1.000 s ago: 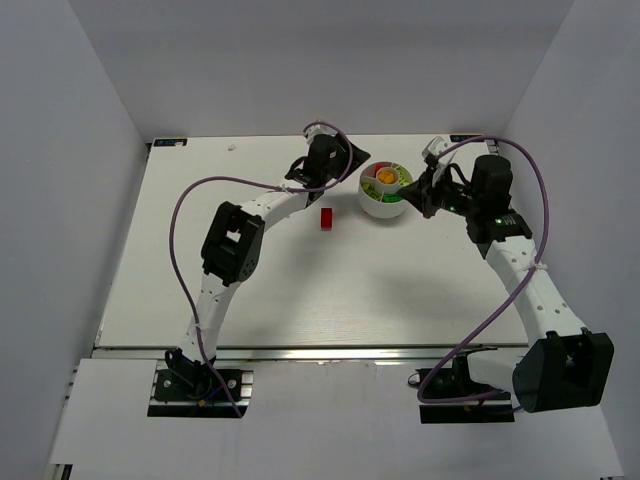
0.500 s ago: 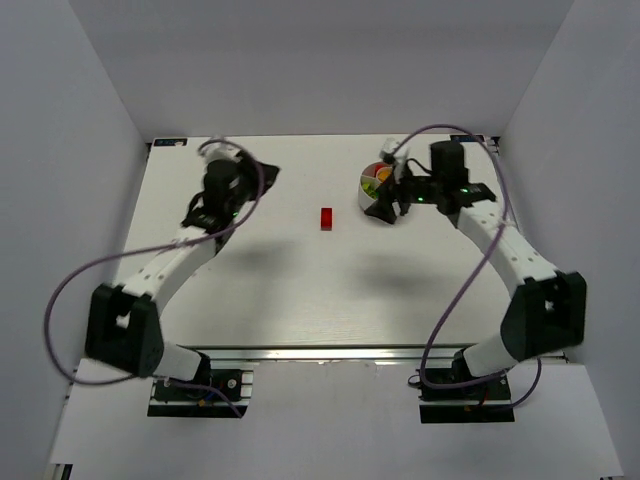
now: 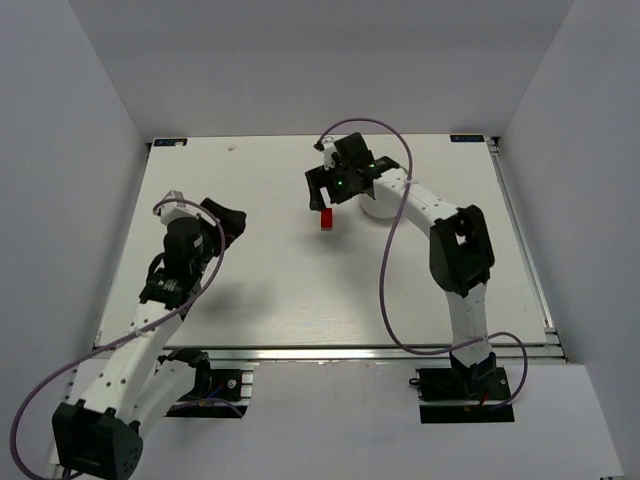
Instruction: Sort the legos into containers by color
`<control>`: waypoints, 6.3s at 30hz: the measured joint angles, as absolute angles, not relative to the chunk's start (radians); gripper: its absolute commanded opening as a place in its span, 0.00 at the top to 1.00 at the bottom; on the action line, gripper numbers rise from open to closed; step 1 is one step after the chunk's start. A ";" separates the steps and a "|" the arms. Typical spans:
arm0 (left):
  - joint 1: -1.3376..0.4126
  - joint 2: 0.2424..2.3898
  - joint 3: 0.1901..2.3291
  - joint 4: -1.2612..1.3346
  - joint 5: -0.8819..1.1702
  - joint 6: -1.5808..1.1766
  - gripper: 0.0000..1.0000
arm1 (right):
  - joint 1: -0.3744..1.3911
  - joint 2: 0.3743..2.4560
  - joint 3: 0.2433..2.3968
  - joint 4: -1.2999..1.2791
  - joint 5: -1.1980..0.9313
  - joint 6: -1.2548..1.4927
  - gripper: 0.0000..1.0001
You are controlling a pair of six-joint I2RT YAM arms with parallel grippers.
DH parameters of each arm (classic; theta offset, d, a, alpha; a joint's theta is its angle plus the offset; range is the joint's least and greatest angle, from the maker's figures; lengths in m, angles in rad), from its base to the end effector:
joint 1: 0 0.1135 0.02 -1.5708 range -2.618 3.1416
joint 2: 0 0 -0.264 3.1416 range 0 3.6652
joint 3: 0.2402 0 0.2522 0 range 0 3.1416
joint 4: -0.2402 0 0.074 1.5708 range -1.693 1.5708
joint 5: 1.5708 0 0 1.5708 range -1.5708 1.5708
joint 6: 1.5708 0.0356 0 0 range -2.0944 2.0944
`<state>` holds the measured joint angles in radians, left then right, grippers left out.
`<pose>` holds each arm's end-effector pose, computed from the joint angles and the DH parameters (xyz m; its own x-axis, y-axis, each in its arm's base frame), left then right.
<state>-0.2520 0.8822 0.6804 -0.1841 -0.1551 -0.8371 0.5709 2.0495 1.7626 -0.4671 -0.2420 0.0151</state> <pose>0.2003 -0.0459 0.2859 -0.3241 -0.6743 -0.6636 -0.1986 0.7343 -0.6491 0.3931 0.2626 0.2617 -0.5861 -0.3590 -0.7264 -0.6628 0.7280 0.1750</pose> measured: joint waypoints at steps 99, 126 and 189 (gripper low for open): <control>-0.510 1.401 0.720 0.365 0.422 -1.058 0.92 | 0.552 1.642 1.245 -0.236 -0.904 -0.634 0.62; -0.497 1.771 1.231 0.106 0.332 -0.792 1.00 | 0.218 1.317 1.168 -0.146 -0.780 -0.517 1.00; -0.545 2.410 1.990 0.204 0.161 -0.752 0.81 | 0.091 1.202 1.018 -0.208 -0.762 -0.428 0.16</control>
